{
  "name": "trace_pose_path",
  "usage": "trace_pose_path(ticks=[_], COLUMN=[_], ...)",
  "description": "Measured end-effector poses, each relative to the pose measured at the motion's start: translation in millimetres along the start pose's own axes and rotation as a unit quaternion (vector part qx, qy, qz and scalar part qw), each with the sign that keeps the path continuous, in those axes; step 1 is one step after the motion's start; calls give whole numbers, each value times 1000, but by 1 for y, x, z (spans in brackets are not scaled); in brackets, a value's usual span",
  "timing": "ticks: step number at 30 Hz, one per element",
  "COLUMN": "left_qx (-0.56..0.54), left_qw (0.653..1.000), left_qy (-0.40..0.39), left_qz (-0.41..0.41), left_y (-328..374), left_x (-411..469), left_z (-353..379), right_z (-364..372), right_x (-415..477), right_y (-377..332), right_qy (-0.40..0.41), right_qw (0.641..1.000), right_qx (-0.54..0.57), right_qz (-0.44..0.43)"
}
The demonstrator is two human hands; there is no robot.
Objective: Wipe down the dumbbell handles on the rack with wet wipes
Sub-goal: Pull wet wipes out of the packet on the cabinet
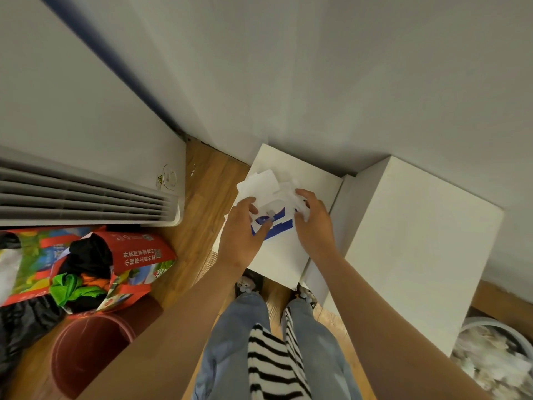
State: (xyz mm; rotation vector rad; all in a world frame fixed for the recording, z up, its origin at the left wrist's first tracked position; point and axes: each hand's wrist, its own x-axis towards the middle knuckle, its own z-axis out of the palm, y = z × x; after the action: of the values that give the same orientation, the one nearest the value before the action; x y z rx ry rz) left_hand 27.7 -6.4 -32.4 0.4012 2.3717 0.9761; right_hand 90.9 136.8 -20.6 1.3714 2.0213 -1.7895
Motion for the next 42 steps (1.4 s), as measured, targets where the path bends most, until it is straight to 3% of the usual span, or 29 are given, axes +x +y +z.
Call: trace_pose_path(ticks=[5,8,12,19,21,24,27,29,31,35,38,42], left_qx=[82,158,216,257,226,171,174,120,89,156,218,341], left_qw=[991,978,963,952,962,978,984,990,995,980,963,923], left_qy=[-30,-43,-60,-64,-52,27,-17,-46,-34,-45,-118,-144], left_qz=[102,126,150,157,146,113,-33,-64,-7,113,108,105], left_y=[-3,-8,-11,1,5,12,20,23,28,23,9,4], left_x=[0,4,6,12,12,13,21,26,22,1,-8,-10], left_z=[18,22,25,28,22,3,-16,-24,-30,-18,6,17], right_z=[-2,0,-5,4,5,6,6,6,4,-7,-12,-12], right_x=[4,5,6,3,3,0,-2,-4,-9,-18,-20,-18], right_y=[5,3,0,1,4,4,5,3,0,-4,-4,-1], right_qy=[17,57,128,92,86,81,79,84,98,136,146,133], right_qw=[999,995,990,991,990,991,991,991,991,990,988,990], right_qx=[-22,-78,-54,-92,-104,-103,-103,-98,-82,0,19,4], right_qz=[-26,-25,-31,-40,-42,-40,-35,-38,-43,-41,-45,-48])
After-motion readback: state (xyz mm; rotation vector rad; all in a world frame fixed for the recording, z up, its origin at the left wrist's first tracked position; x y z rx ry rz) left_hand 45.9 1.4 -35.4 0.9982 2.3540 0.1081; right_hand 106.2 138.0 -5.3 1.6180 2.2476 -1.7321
